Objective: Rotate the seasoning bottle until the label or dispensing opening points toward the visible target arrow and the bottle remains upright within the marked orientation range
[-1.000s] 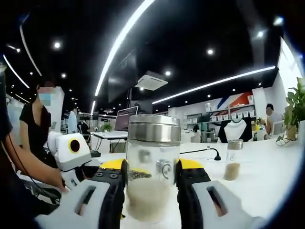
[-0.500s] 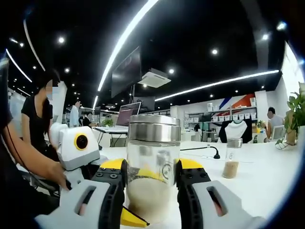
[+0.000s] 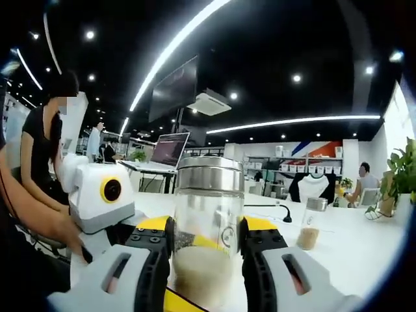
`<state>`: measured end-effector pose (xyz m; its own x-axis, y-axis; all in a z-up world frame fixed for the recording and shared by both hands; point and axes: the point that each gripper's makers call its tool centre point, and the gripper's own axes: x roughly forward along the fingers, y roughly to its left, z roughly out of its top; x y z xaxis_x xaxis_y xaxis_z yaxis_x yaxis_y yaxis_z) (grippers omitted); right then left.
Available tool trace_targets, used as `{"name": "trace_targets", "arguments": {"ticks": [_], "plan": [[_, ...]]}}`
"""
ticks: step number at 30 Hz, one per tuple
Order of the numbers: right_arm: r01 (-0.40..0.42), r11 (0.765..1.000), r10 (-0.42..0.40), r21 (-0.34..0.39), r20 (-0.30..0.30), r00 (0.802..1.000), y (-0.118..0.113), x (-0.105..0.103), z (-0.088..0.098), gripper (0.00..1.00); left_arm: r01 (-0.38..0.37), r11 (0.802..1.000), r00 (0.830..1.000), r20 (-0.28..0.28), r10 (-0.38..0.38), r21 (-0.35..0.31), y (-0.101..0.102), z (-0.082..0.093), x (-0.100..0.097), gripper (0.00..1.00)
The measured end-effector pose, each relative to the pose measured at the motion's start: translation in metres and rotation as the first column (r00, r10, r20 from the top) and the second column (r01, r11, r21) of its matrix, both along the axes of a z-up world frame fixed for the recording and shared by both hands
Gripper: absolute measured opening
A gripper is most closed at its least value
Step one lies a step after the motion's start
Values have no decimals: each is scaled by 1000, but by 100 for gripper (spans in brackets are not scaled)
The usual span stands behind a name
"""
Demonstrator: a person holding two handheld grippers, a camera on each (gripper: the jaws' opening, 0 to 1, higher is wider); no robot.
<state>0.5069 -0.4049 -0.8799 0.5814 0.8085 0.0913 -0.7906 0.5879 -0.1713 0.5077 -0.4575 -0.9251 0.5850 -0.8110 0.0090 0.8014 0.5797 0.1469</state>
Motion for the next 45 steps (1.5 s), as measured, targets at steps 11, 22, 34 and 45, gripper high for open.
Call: {"name": "trace_targets", "arguments": {"ticks": [11,22,34,45], "plan": [[-145,989,147,21,-98,984,-5,-7,-5,41,48,999,996,-73,-49,-16,-3,-4,-9,49],[-366,930,368,39,-119,922,-4,-37,0,45,229,971,967,-98,-235,-66,-17,0,-38,48],[-285,958,279,-25,-143,950,1,-27,-17,43,159,986,984,-85,-155,45,-16,-18,-26,50],[-87,995,85,-44,-47,995,2,-8,-6,43,93,996,994,-50,-93,3,-9,-7,-16,51]]}}
